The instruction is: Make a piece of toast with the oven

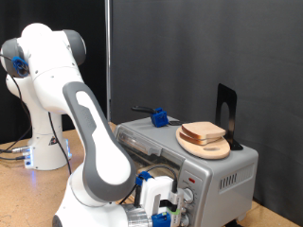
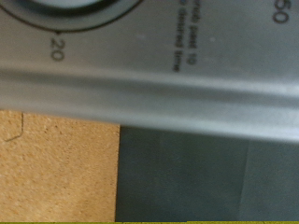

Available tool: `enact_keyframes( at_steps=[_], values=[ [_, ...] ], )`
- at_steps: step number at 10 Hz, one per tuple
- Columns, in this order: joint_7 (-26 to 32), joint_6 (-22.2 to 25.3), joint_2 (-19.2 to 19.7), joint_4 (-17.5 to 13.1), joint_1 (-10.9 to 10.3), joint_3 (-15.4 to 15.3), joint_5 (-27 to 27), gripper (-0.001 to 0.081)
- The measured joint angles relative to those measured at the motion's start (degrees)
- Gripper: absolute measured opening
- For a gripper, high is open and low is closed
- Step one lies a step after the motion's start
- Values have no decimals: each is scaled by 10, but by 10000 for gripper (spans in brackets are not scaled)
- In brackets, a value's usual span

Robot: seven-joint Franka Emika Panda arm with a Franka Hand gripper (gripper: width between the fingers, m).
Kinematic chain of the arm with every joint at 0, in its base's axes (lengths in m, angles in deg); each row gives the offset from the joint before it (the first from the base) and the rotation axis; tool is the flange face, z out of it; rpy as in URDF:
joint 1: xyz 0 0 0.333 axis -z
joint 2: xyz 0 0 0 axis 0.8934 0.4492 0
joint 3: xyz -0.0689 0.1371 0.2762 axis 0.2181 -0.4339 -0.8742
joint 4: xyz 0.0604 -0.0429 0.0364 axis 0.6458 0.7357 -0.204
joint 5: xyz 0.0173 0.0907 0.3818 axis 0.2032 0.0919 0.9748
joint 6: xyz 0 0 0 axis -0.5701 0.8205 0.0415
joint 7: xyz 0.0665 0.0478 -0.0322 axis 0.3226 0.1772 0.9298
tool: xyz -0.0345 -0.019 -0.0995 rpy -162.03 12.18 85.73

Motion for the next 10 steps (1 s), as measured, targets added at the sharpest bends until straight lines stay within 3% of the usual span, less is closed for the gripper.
enact_keyframes(
  at_steps=[10],
  values=[
    [-166,-34,-20,2,-16,7,-51,102]
  ],
)
